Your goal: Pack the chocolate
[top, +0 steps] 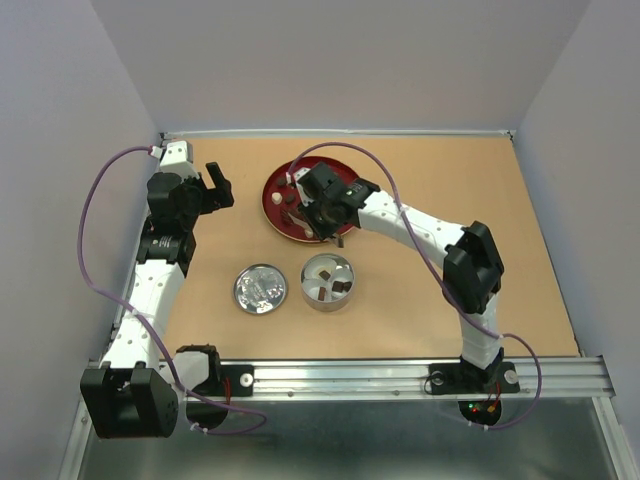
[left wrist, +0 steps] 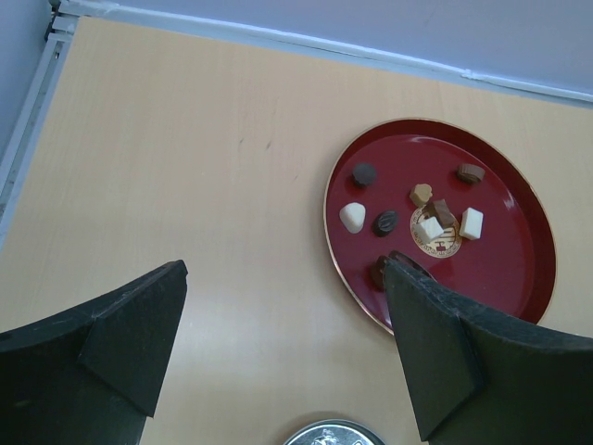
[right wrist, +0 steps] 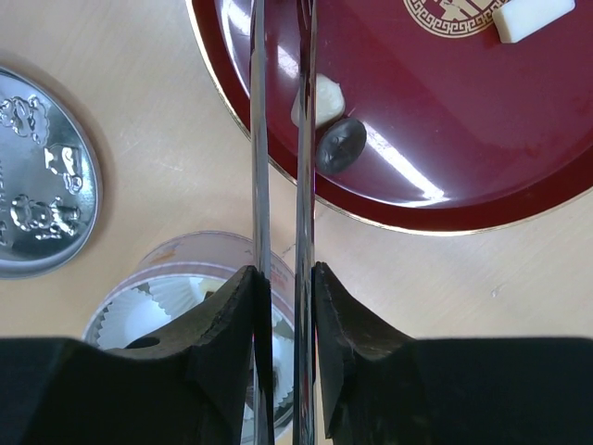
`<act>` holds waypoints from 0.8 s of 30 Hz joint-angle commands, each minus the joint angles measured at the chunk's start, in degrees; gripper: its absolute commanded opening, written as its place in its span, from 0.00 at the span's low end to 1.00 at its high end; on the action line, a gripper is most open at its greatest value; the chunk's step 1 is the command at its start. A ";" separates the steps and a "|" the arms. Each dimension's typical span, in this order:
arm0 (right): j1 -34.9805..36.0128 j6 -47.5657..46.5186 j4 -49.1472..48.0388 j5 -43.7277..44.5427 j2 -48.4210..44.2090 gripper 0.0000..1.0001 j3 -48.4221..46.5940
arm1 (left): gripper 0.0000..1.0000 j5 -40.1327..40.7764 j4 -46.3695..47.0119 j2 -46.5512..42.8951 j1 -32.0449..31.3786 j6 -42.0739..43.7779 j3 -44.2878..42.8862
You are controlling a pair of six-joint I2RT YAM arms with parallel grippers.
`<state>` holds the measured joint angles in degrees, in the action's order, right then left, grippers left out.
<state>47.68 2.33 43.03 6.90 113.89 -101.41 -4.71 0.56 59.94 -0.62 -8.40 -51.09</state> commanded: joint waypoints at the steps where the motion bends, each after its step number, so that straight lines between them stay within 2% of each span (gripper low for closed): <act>1: 0.66 -0.57 -1.45 0.84 -2.87 0.27 -0.64 | 0.99 -0.04 1.55 -0.26 0.18 0.49 -0.50; 14: 0.66 2.42 0.57 -2.85 -13.33 0.27 1.82 | 0.99 -0.21 1.55 -0.27 0.18 0.41 -0.50; 24: 0.75 5.58 11.27 -6.54 -23.00 0.27 7.18 | 0.99 0.05 1.46 -0.44 0.18 0.41 -0.50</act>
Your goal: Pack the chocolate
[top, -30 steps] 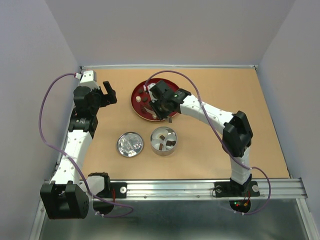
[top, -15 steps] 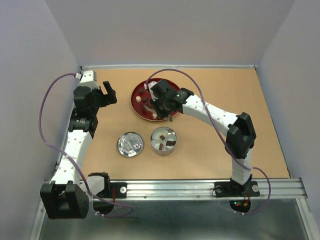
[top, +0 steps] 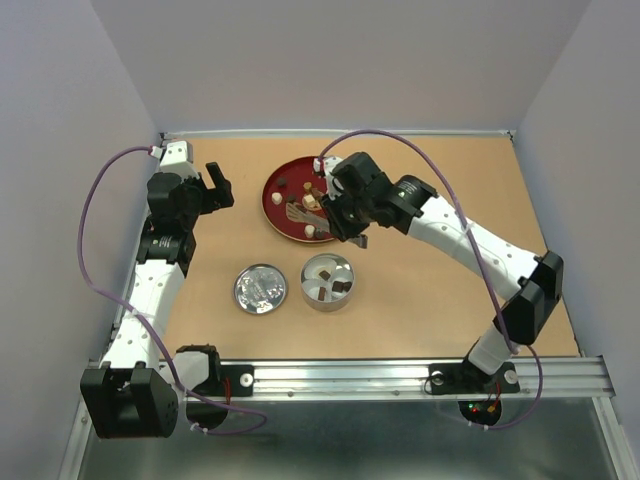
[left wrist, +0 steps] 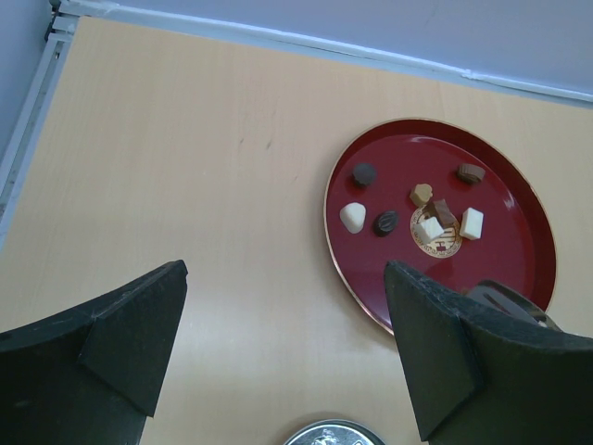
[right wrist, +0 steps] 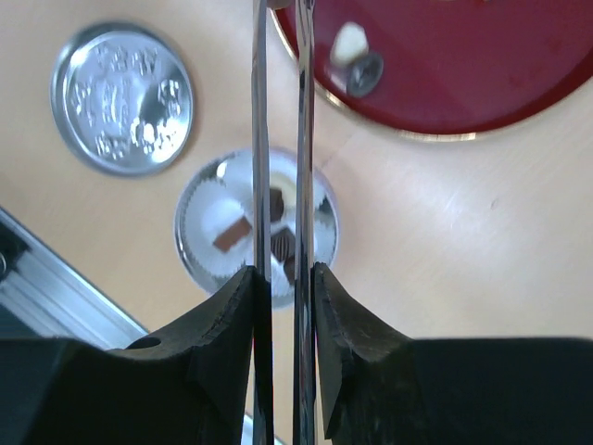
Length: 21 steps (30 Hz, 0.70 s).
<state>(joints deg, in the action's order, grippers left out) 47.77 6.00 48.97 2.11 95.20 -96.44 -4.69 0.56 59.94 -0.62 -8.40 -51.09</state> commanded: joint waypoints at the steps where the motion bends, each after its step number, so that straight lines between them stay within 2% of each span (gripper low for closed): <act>1: 0.57 2.61 6.30 -1.84 -5.28 0.27 2.57 | 0.99 -0.06 1.46 -0.35 0.18 0.32 -0.50; 9: 0.66 5.51 15.61 -8.08 -11.61 0.27 3.72 | 0.99 0.56 1.20 -0.09 0.18 0.49 -0.50; 14: 0.92 5.95 18.79 -12.38 -13.02 0.27 6.26 | 0.99 1.35 1.03 0.00 0.18 0.58 -0.50; 21: 3.46 5.95 22.66 -13.53 -12.76 0.26 9.17 | 0.99 1.26 1.02 0.09 0.18 0.49 -0.41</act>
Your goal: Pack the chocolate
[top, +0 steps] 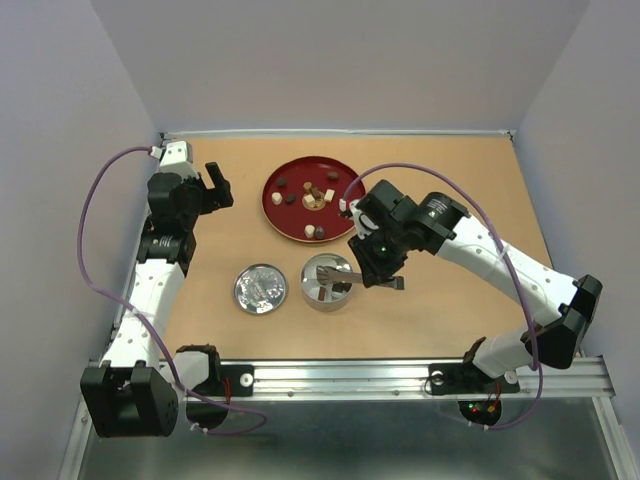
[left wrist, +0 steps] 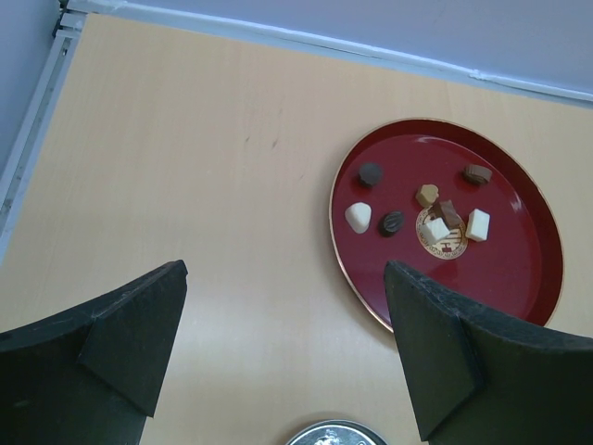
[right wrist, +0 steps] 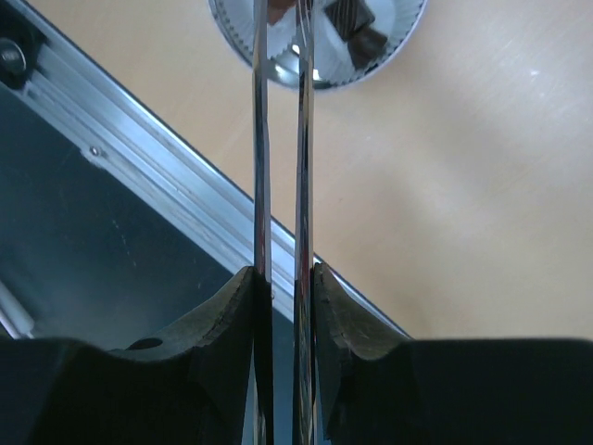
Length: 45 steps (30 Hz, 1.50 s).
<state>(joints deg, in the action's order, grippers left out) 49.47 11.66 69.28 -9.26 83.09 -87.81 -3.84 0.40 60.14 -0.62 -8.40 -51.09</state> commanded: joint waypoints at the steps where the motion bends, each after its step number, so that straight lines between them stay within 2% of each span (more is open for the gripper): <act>1: 2.03 0.47 2.36 -2.43 -0.56 0.26 0.62 | 0.99 0.32 1.18 -0.11 0.18 0.41 -0.50; 11: 3.00 0.21 1.56 -3.40 1.20 0.28 0.80 | 0.99 0.23 1.09 -0.11 0.18 0.49 -0.59; 16: 3.00 -0.15 1.04 -2.87 2.25 0.38 -0.17 | 0.99 0.23 1.09 -0.11 0.18 0.49 -0.59; 22: 3.09 -0.41 0.69 -2.00 3.57 0.46 -1.83 | 0.99 -0.03 1.09 0.15 0.18 0.41 -0.41; 37: 3.09 -0.59 1.30 4.16 4.10 0.43 -9.57 | 0.99 -0.03 1.09 0.24 0.18 0.41 -0.41; 44: 3.09 -0.85 2.27 8.99 4.80 0.42 -13.08 | 0.99 -0.03 1.09 0.33 0.18 0.41 -0.41; 45: 3.00 -0.76 2.09 12.13 5.15 0.42 -13.44 | 0.99 -0.03 1.09 0.24 0.18 0.41 -0.41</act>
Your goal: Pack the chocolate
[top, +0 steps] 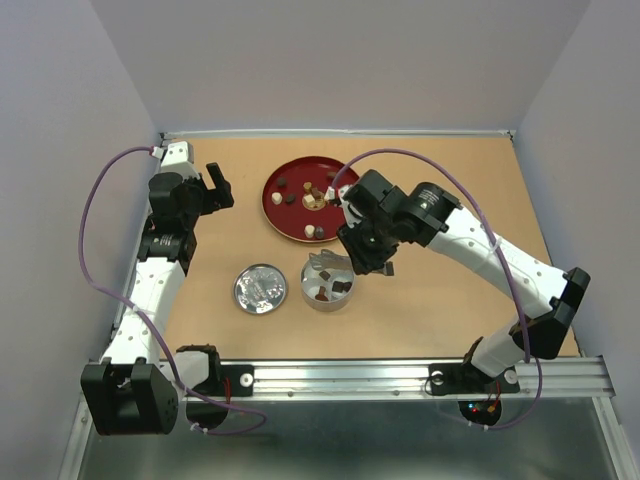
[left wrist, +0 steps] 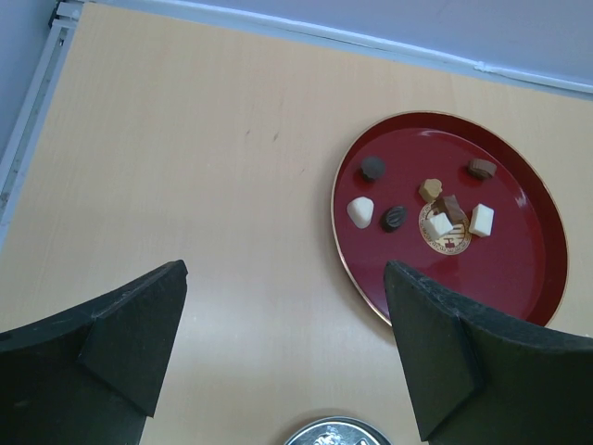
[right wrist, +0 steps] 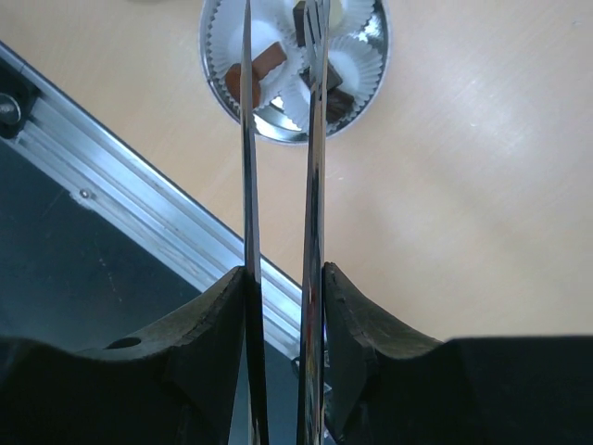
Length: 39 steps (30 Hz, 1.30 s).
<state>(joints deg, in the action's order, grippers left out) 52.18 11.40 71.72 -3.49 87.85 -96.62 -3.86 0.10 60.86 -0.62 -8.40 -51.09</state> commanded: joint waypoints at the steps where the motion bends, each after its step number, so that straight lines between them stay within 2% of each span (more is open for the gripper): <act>1: 0.37 -0.33 -0.79 7.52 0.39 0.42 -4.98 | 0.99 -0.01 1.40 -0.48 0.18 0.41 -0.41; 9: 0.29 -0.76 -13.42 20.26 1.26 0.42 -0.86 | 0.99 -0.45 1.48 -0.48 0.18 0.23 -0.41; 15: 0.20 -3.57 -21.44 26.86 7.59 0.42 -1.90 | 0.99 -0.89 1.57 -0.48 0.18 0.23 -0.50; 24: -2.08 -9.55 -27.69 27.74 18.57 0.42 -6.74 | 0.99 -1.15 1.57 -0.66 0.18 0.32 -0.41; 30: -3.22 -10.78 -28.57 28.36 21.48 0.43 -8.24 | 0.99 -1.41 1.66 -0.48 0.18 0.32 -0.68; 39: -5.07 -12.44 -31.11 24.59 23.15 0.43 -7.62 | 0.99 -1.50 1.66 -0.39 0.18 0.23 -0.59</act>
<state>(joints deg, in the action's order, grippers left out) 48.18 1.19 44.97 22.65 110.39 -100.77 -4.54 0.10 60.90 -0.62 -8.43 -51.09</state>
